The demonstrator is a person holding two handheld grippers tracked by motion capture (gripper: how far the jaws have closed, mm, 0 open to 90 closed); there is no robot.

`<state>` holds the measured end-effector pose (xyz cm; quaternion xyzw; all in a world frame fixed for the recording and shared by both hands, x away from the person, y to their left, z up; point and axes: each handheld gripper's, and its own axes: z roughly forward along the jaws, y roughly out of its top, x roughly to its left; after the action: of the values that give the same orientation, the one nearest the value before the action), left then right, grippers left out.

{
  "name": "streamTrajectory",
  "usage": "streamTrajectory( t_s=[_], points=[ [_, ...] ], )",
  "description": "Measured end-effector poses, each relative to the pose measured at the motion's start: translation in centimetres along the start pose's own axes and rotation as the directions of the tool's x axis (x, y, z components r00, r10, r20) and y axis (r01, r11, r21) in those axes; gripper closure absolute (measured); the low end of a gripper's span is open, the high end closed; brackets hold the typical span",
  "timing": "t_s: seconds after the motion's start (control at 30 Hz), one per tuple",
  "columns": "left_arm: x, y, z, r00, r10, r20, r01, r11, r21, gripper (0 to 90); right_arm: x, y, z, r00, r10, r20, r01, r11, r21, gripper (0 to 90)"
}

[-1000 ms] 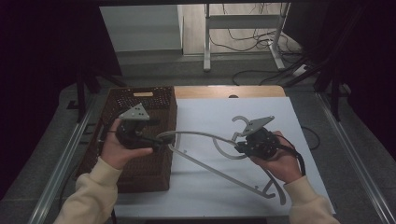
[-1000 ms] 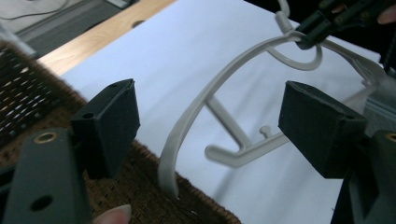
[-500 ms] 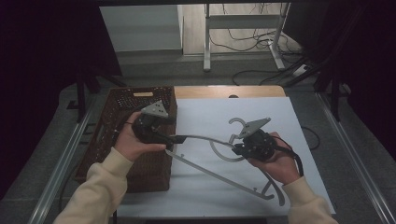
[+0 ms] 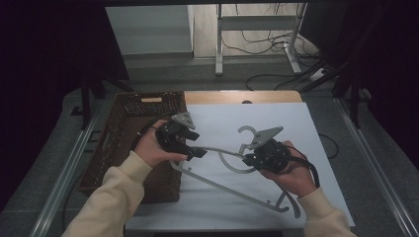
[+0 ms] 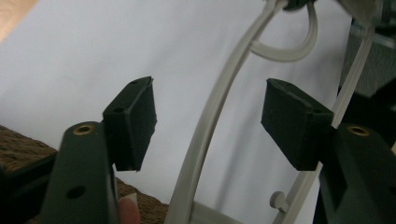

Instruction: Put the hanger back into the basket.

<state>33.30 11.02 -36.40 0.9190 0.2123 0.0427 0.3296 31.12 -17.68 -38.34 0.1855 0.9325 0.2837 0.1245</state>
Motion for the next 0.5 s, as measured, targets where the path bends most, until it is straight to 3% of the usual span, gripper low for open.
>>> streamTrajectory(
  t_s=[0.17,0.27,0.3,0.4,0.5],
  points=[
    [-0.7,0.4,0.9,0.9988,0.049,-0.007,-0.049,0.9972,0.056,44.0,0.2,0.1,0.0,0.9999,-0.006,-0.008,0.006,1.000,-0.001,82.4],
    [-1.0,0.7,1.4,0.9970,0.077,-0.010,-0.076,0.9929,0.091,52.1,0.4,0.3,0.0,0.9998,-0.014,-0.012,0.014,1.000,-0.002,82.4],
    [-1.2,0.8,1.8,0.9956,0.093,-0.012,-0.091,0.9879,0.126,56.5,0.5,0.4,0.1,0.9996,-0.022,-0.016,0.022,1.000,-0.005,82.4],
    [-1.5,1.0,2.1,0.9957,0.090,-0.022,-0.085,0.9820,0.169,71.6,0.8,0.6,0.1,0.9994,-0.029,-0.019,0.030,1.000,0.004,82.3],
    [-1.5,1.0,1.8,0.9968,0.080,0.002,-0.079,0.9827,0.167,73.7,0.8,0.5,0.1,0.9990,-0.041,-0.020,0.041,0.999,0.003,81.9]
  ],
)
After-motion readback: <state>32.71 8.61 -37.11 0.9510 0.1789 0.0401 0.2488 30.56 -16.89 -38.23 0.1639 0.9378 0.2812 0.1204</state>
